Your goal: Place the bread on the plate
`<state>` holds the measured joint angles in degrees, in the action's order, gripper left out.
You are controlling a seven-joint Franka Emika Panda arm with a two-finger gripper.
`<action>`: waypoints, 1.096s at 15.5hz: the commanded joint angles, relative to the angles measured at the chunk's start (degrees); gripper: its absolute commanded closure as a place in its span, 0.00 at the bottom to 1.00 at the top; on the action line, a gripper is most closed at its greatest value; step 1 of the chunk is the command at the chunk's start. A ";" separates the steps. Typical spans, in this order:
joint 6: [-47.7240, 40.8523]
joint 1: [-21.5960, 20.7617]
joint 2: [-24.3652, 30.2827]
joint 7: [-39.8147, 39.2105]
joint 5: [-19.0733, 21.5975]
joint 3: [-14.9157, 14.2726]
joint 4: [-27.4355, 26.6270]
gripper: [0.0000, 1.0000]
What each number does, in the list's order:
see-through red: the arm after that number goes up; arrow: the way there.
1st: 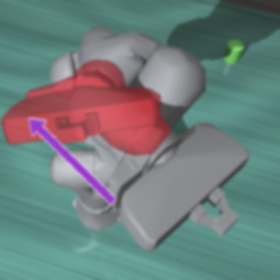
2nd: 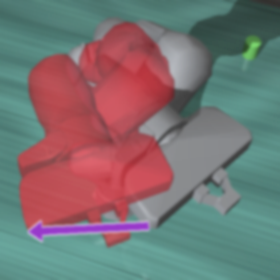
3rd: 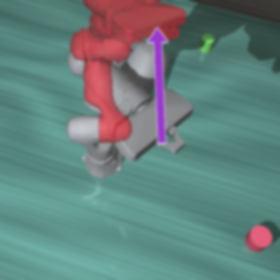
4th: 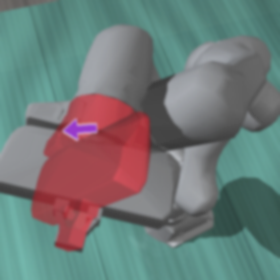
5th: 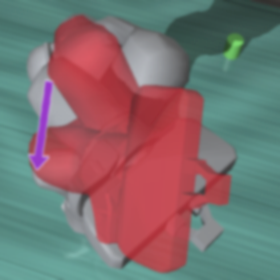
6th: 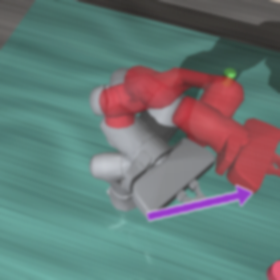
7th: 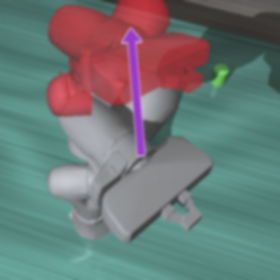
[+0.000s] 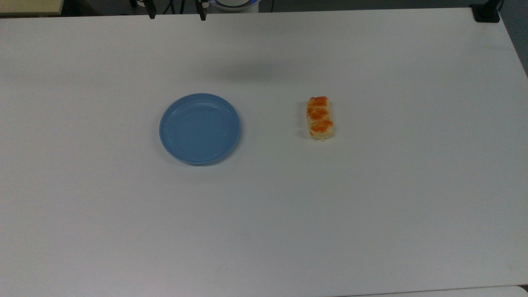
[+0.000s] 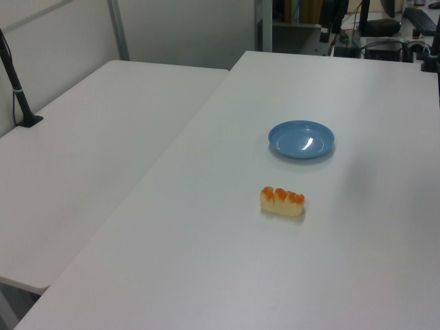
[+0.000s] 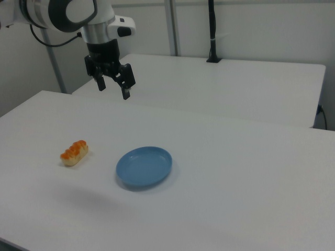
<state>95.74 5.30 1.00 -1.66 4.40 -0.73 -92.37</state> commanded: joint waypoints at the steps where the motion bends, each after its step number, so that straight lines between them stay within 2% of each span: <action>1: 3.55 -0.65 -0.99 -0.36 0.27 -0.15 -0.27 0.00; 5: 6.29 -0.39 -1.26 -0.89 0.17 -0.15 -0.27 0.00; 17: 4.99 -1.61 -1.26 -0.54 -1.23 0.55 -1.14 0.00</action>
<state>100.91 4.72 -0.62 -1.66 4.18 -0.32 -92.42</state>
